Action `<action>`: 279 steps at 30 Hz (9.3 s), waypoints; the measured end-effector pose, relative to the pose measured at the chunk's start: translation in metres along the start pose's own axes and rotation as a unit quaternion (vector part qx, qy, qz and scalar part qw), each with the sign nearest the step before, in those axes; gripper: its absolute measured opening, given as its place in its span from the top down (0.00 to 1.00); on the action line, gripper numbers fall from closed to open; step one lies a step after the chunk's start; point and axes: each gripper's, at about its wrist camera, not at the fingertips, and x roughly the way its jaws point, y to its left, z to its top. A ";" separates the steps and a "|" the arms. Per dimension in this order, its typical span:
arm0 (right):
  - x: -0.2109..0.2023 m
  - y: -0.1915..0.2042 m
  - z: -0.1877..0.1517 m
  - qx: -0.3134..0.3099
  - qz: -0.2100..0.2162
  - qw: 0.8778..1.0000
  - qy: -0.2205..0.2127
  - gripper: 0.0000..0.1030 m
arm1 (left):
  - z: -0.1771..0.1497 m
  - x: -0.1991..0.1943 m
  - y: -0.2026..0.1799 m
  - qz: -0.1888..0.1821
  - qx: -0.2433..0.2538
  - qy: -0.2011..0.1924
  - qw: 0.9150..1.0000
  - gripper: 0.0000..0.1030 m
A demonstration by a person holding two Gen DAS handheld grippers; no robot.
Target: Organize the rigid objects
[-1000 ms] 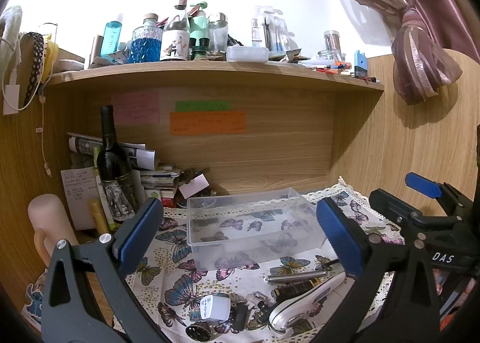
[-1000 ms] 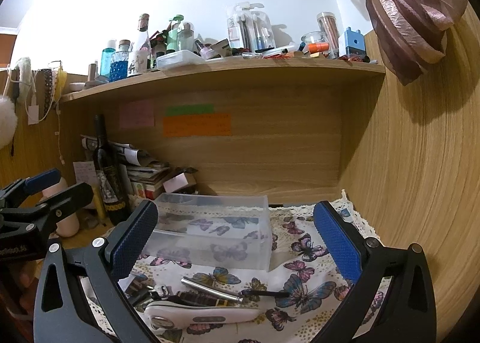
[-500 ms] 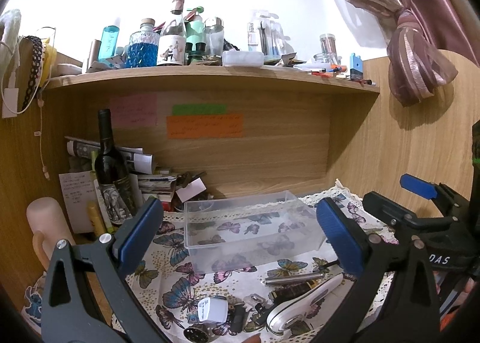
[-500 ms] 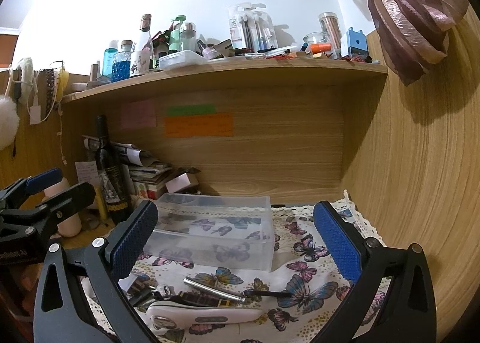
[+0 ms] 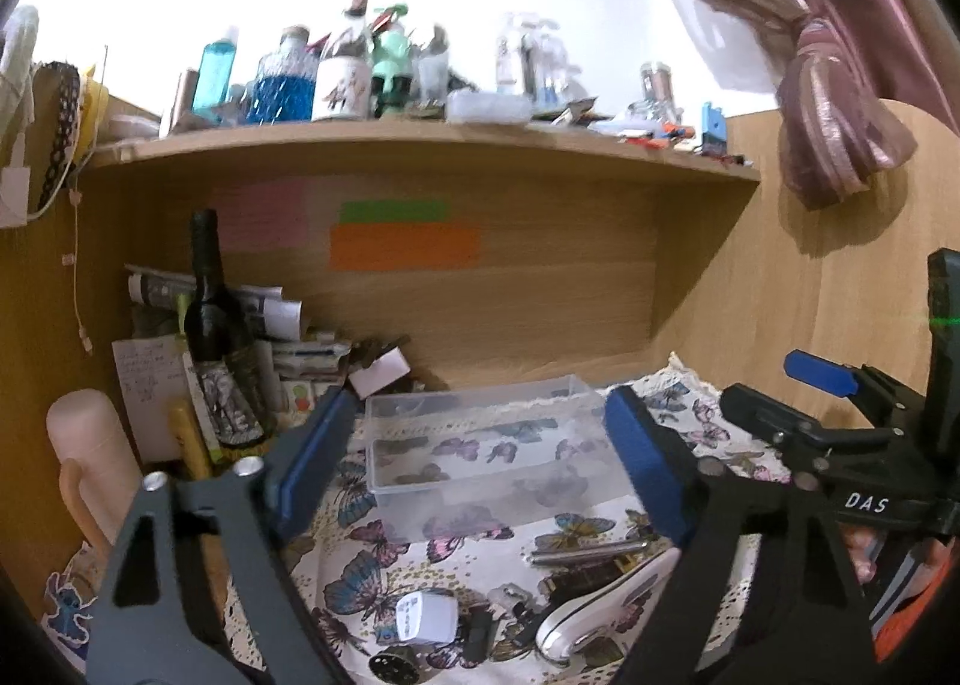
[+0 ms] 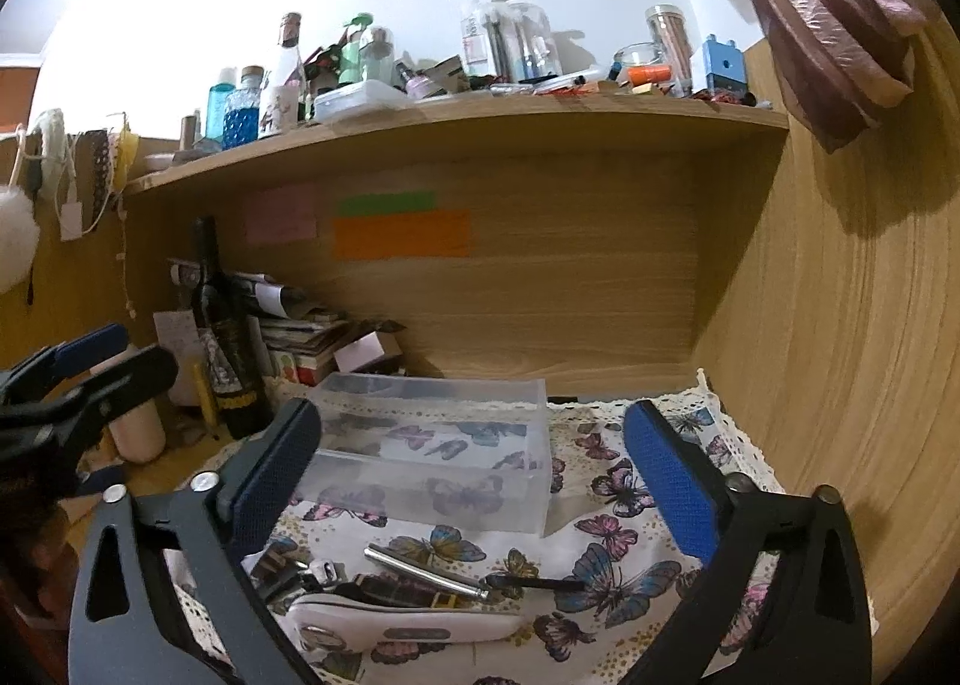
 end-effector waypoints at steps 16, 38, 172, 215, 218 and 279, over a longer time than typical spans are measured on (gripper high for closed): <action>0.050 0.029 -0.066 0.011 0.089 0.982 0.167 0.28 | -0.088 0.039 0.058 0.017 -0.033 0.206 0.978 0.52; 0.055 0.017 -0.100 -0.026 -0.003 0.976 0.218 0.16 | -0.138 0.046 0.047 -0.002 -0.009 0.251 0.968 0.66; 0.111 0.026 -0.090 0.039 0.039 0.960 0.274 0.21 | -0.121 0.100 0.055 -0.053 -0.003 0.304 0.951 0.28; 0.108 -0.012 0.018 0.026 -0.014 0.988 0.150 0.20 | -0.014 0.097 0.056 -0.052 -0.029 0.174 0.983 0.60; 0.116 -0.018 0.027 0.016 -0.013 0.991 0.135 0.20 | -0.003 0.107 0.054 -0.045 -0.027 0.169 0.984 0.60; 0.140 0.019 -0.035 -0.063 0.099 0.959 0.257 0.20 | -0.072 0.118 0.036 -0.046 0.017 0.277 0.960 0.41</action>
